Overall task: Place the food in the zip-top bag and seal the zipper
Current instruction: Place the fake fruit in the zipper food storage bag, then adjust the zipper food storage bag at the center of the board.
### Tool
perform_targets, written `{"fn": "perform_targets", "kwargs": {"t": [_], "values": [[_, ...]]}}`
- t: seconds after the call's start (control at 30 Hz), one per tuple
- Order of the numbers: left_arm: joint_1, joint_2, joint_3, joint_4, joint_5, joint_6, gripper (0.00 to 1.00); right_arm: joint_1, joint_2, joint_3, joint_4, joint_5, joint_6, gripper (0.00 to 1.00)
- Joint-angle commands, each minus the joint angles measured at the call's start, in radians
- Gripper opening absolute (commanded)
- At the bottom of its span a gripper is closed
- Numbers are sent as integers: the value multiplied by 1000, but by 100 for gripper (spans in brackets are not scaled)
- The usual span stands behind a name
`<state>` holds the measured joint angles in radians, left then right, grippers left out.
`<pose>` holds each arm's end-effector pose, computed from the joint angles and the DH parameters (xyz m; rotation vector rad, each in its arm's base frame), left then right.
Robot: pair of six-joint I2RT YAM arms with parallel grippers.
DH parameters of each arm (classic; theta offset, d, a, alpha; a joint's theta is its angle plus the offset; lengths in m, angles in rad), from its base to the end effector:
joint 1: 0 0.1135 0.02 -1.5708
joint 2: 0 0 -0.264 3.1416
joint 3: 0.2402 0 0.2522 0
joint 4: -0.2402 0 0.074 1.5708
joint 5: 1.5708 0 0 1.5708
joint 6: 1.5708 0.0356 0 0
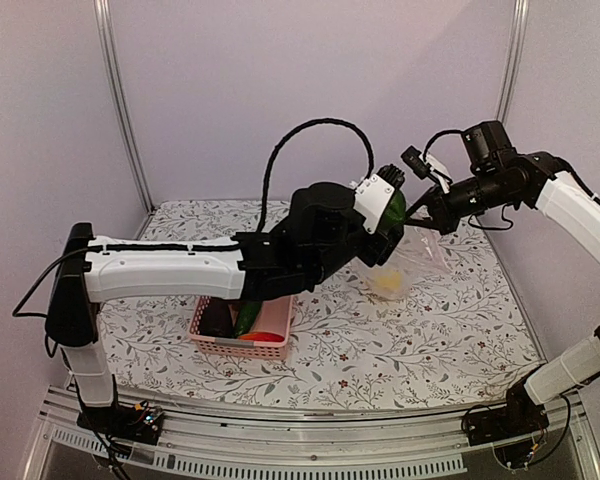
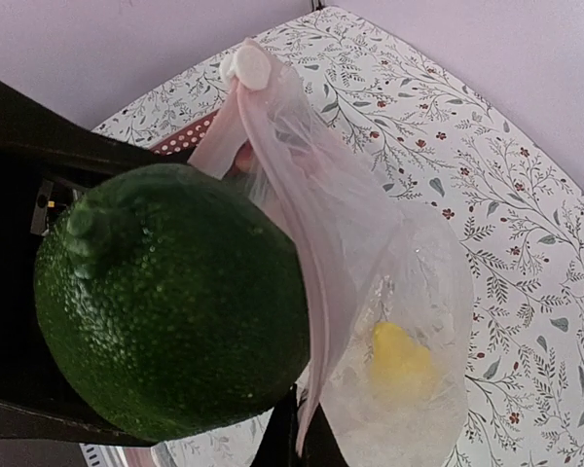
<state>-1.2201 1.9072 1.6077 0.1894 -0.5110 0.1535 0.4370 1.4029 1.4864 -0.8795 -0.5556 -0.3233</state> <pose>0.1755 -0.4291 0.3362 0.7416 1.5081 -0.3769 0.2529 0.1389 0.3795 -1.1059 2.0438 0.7107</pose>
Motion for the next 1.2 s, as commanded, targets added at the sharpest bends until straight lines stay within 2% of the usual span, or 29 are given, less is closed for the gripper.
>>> {"fn": "perform_targets", "kwargs": {"t": [0.0, 0.13, 0.3, 0.47, 0.57, 0.7, 0.83, 0.93, 1.03, 1.17], "values": [[-9, 26, 33, -27, -114, -18, 80, 7, 3, 36, -23, 3, 21, 0], [-9, 33, 64, -44, -158, -25, 87, 6, 13, 54, -34, 20, 25, 0], [-13, 13, 84, -21, -138, -14, 88, 6, 30, 64, -32, 39, 36, 0], [-60, -76, -5, 77, -48, 6, 88, -4, 46, 48, -9, 105, 36, 0], [-93, -147, -71, 105, 35, -12, 88, -59, 71, 54, 6, 140, 47, 0], [-108, -238, -190, 122, 75, -88, 88, -209, 131, 137, 9, 161, 47, 0], [-108, -319, -318, 117, -6, -146, 88, -331, 196, 288, 9, 271, 14, 0], [-103, -358, -381, 51, -88, -200, 88, -354, 215, 343, 43, 377, -11, 0], [-95, -395, -439, -22, -142, -281, 88, -352, 186, 304, 92, 362, -18, 0], [-88, -449, -519, -102, -183, -362, 88, -305, 154, 159, 151, 285, -26, 0]]}}
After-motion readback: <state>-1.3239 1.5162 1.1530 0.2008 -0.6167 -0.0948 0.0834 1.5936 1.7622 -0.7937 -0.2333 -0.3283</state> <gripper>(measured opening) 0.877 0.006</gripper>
